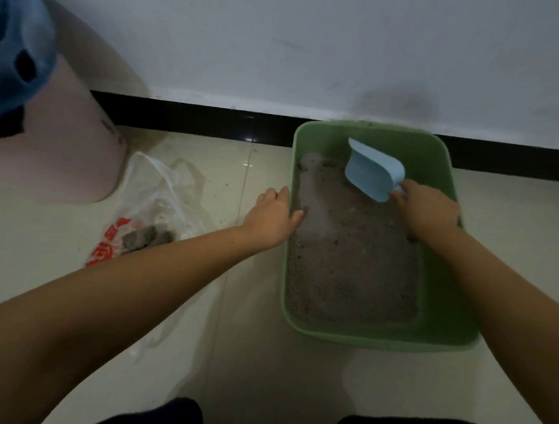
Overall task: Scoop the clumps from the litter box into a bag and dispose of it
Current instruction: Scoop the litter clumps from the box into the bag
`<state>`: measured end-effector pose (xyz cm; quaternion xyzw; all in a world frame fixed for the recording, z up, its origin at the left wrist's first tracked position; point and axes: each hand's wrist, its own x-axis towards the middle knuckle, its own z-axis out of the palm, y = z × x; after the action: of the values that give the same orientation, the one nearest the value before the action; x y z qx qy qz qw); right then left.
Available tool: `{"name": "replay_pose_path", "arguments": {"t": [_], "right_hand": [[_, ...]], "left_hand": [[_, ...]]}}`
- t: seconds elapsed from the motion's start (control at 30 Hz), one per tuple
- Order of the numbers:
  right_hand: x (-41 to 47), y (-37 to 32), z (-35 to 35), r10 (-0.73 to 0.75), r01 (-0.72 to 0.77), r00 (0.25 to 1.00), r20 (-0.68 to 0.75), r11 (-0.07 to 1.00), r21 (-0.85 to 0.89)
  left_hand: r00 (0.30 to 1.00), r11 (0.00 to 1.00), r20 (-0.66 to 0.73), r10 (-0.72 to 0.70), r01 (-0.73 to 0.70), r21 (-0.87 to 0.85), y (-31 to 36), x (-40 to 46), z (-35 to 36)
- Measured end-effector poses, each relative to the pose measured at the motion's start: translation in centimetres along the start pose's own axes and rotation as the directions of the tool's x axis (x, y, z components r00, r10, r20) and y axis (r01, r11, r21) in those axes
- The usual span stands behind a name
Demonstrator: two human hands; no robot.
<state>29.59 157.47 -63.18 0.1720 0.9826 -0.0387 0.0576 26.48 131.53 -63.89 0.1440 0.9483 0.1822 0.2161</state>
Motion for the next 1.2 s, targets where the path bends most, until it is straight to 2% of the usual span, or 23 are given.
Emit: {"name": "replay_pose_path", "arguments": {"t": [0.23, 0.5, 0.77, 0.83, 0.93, 1.07, 1.2], "right_hand": [[1.7, -0.4, 2.7, -0.186, 0.169, 0.977, -0.101, 0.974, -0.153], [2.9, -1.7, 1.7, -0.346, 0.332, 0.93, -0.12, 0.935, -0.126], [3.5, -2.2, 0.6, -0.312, 0.296, 0.947, -0.08, 0.941, -0.165], [3.4, -2.6, 0.5, -0.299, 0.294, 0.954, -0.032, 0.948, -0.121], [3.4, -3.3, 0.3, -0.252, 0.25, 0.965, 0.072, 0.967, 0.039], [2.9, -4.0, 0.9, -0.243, 0.206, 0.95, 0.196, 0.959, 0.192], [2.8, -4.3, 1.1, -0.262, 0.191, 0.939, 0.224, 0.936, 0.295]], "left_hand": [[0.999, 0.992, -0.026, -0.029, 0.025, -0.12, -0.5, 0.9, 2.1], [0.999, 0.992, -0.034, -0.024, 0.02, -0.127, -0.5, 0.8, 2.2], [1.0, 0.993, -0.018, -0.019, 0.016, -0.119, -0.5, 0.8, 2.1], [1.0, 0.992, -0.016, -0.021, 0.018, -0.127, -0.5, 0.8, 2.2], [0.999, 0.991, -0.012, -0.03, 0.028, -0.131, -0.5, 0.8, 2.0], [0.999, 0.99, -0.012, -0.034, 0.032, -0.137, -0.3, 0.8, 2.1], [0.999, 0.988, -0.014, -0.041, 0.038, -0.147, -0.3, 0.9, 2.2]]}}
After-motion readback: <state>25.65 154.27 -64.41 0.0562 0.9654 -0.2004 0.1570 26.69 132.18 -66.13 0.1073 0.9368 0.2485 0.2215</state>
